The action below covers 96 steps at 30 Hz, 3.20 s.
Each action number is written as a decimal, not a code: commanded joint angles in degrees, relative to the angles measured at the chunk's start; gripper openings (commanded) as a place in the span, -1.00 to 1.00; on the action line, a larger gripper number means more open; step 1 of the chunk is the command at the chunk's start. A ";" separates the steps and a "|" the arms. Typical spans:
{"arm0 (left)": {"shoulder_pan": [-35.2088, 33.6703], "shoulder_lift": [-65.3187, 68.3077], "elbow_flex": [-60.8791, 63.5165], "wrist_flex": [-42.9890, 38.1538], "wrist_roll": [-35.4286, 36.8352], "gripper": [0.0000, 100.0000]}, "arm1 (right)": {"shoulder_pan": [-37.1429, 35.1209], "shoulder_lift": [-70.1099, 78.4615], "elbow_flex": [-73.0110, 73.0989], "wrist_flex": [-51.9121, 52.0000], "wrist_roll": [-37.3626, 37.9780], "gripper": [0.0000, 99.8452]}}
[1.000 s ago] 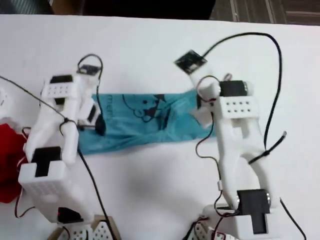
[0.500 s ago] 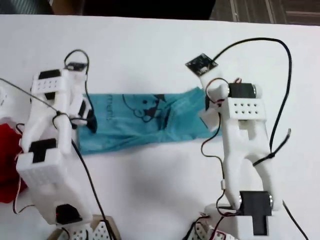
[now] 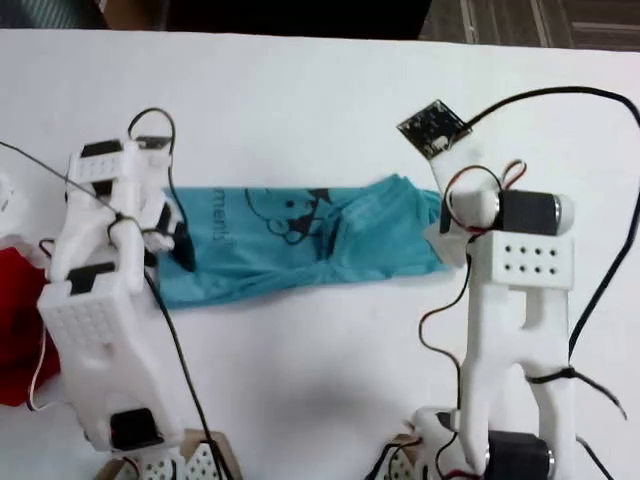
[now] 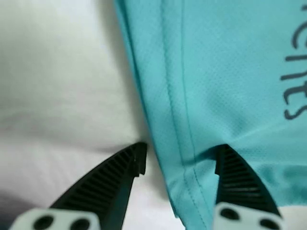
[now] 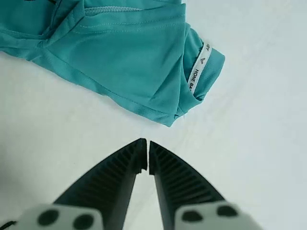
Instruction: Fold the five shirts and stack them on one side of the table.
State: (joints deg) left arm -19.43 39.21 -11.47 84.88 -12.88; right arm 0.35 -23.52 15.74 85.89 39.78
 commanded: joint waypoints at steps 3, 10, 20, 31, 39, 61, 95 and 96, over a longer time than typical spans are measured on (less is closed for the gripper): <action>1.58 4.40 -8.92 4.04 0.26 -0.89 | 0.40 -2.86 -0.26 0.48 0.35 -0.96; -1.49 8.79 -21.23 10.55 0.09 -0.95 | 0.40 -2.86 -0.26 0.48 0.35 -0.96; -5.54 7.38 -34.33 17.41 -2.55 -0.95 | 0.48 -2.86 -0.26 0.57 0.35 -0.96; 6.86 -5.89 -23.08 17.41 -0.62 -0.95 | 11.21 -2.86 -0.26 0.48 0.35 -0.96; 19.34 -16.53 -14.81 17.41 -0.97 -0.95 | 27.82 -2.95 7.65 -1.36 0.62 -0.96; 45.45 -18.55 -24.31 10.55 -0.62 -0.95 | 55.52 -2.95 39.30 -25.19 11.78 -0.96; 54.15 9.76 -52.44 11.78 2.37 -0.95 | 55.43 -2.95 42.11 -27.82 11.60 -0.96; 54.15 9.76 -52.44 11.78 2.37 -0.95 | 55.43 -2.95 42.20 -27.82 11.60 -0.96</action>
State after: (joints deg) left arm 34.11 49.49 -60.88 96.13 -10.42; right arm 55.65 -24.13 58.11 58.46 51.38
